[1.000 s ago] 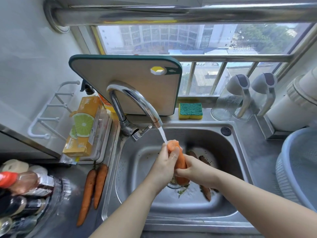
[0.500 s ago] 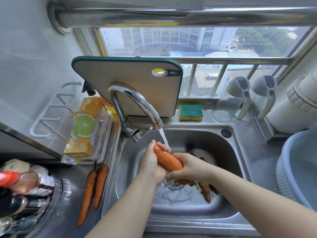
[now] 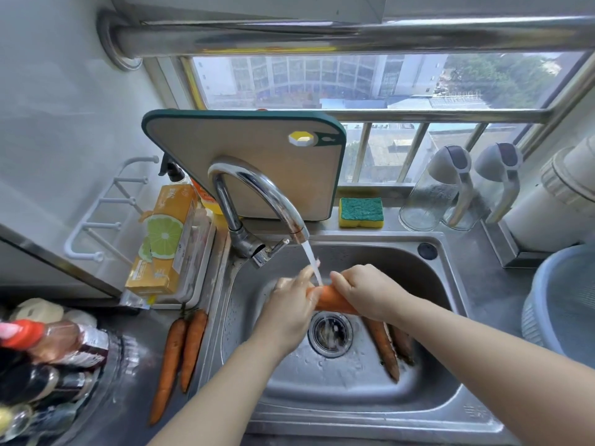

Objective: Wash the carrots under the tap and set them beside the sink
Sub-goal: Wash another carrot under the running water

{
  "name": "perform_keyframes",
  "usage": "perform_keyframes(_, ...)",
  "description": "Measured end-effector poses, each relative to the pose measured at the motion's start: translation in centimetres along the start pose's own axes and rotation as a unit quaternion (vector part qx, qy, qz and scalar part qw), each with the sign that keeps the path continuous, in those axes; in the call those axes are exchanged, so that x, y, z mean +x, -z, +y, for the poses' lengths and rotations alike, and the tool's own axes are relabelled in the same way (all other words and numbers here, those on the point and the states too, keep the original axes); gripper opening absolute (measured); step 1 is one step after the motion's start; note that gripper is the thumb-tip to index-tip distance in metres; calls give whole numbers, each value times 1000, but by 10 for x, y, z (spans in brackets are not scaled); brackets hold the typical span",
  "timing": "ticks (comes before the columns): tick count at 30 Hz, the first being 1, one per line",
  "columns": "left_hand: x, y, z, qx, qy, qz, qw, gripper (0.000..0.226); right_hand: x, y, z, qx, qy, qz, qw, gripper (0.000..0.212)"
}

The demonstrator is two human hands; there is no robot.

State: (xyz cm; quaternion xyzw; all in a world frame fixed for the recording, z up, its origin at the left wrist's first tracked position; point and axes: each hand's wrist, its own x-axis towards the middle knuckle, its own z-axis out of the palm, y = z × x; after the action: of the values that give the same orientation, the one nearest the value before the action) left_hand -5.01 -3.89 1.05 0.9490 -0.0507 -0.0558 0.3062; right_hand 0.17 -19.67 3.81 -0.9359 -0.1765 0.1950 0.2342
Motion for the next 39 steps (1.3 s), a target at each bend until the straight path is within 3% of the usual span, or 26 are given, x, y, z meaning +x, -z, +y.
perform_keyframes(3, 0, 9, -1, 120, -19, -104, 987, 43, 1, 4, -4, -74, 57, -9, 996, 44)
perform_keyframes(5, 1, 12, 1, 46, 42, -180, 982, 47, 2, 3, -7, -96, 103, 1, 990, 41)
perform_keyframes(7, 0, 9, -1, -37, 90, -183, 978, 43, 5, -2, -5, -57, 120, 45, 990, 39)
perform_keyframes(10, -6, 3, -1, -52, 128, -146, 979, 38, 12, -13, 5, 10, 28, 102, 994, 43)
perform_keyframes(13, -16, -5, 0, 4, 158, -121, 980, 39, 15, -25, 9, 183, -86, 25, 979, 49)
perform_keyframes(15, -22, -10, -1, 29, 172, -105, 979, 38, 16, -31, 6, 360, -144, -10, 922, 45)
perform_keyframes(18, -27, -8, -5, 21, 192, -57, 980, 37, 16, -42, 1, 575, -199, -21, 793, 25)
perform_keyframes(21, -28, -3, -8, 0, 173, -68, 983, 44, 14, -46, -8, 646, -187, -42, 739, 11)
perform_keyframes(23, -29, -3, -7, -45, 171, -90, 980, 51, 12, -46, -20, 718, -177, -54, 671, 8)
perform_keyframes(25, -29, -3, -3, -115, 181, -78, 974, 53, 11, -47, -29, 744, -158, -49, 647, 13)
perform_keyframes(29, -28, -5, 4, -190, 167, -65, 965, 34, 8, -47, -29, 718, -133, -61, 681, 25)
perform_keyframes(33, -30, -10, 2, -158, 151, -75, 973, 48, 0, -39, -10, 680, -123, -145, 708, 25)
perform_keyframes(36, -30, -15, -1, -84, 150, -67, 983, 52, -1, -37, -7, 576, -109, -133, 799, 18)
perform_keyframes(39, -27, -19, 3, -8, 141, -28, 990, 51, 6, -42, -15, 492, -126, -7, 861, 16)
